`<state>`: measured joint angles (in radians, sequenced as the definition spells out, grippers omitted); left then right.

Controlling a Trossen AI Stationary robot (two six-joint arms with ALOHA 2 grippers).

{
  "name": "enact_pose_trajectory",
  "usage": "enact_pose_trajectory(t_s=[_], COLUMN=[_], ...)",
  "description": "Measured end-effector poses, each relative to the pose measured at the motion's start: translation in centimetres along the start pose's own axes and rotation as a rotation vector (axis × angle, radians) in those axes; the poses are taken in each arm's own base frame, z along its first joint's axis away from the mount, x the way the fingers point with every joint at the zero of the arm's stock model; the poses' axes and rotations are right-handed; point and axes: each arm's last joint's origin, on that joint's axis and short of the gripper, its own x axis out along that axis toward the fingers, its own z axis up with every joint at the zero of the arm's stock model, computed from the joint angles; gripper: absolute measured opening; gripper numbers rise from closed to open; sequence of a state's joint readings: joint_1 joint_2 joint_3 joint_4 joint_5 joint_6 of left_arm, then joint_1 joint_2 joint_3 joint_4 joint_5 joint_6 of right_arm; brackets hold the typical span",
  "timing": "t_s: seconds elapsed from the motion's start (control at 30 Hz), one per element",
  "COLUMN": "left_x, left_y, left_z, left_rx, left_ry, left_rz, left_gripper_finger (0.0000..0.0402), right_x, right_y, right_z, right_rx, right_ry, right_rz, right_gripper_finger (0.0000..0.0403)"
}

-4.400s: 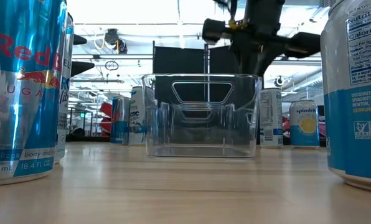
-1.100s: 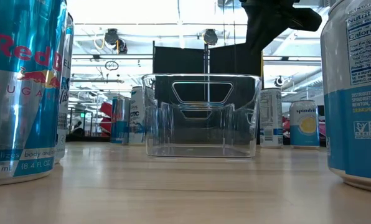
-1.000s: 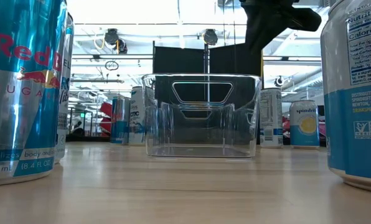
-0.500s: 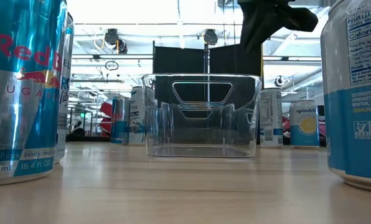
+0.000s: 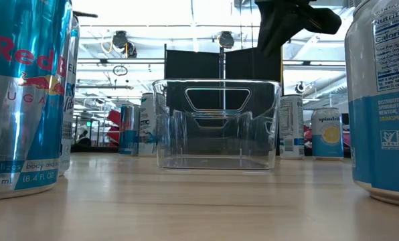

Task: Sort soda cans
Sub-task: Move the bottom transparent bin to the middle left of the table

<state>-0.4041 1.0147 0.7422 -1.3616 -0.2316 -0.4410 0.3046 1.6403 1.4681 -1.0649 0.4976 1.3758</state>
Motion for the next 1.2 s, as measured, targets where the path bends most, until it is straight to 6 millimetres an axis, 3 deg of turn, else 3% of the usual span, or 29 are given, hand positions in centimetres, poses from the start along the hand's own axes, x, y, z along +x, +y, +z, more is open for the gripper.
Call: enact_pose_trajectory(t_s=[0.4, 1.2], left_x=[0.9, 1.3], left_y=[4.8, 7.2], left_z=[0.8, 2.0], left_rx=[-0.175, -0.320], left_ry=[0.037, 0.029], left_rz=[-0.017, -0.061], left_gripper_finger=[0.0009, 0.0009], right_x=[0.1, 0.1], right_y=[0.0, -0.1], right_z=[0.1, 0.2], right_rx=[0.000, -0.004], right_ry=[-0.003, -0.009], right_rz=[-0.003, -0.006], right_gripper_finger=[0.0059, 0.0059])
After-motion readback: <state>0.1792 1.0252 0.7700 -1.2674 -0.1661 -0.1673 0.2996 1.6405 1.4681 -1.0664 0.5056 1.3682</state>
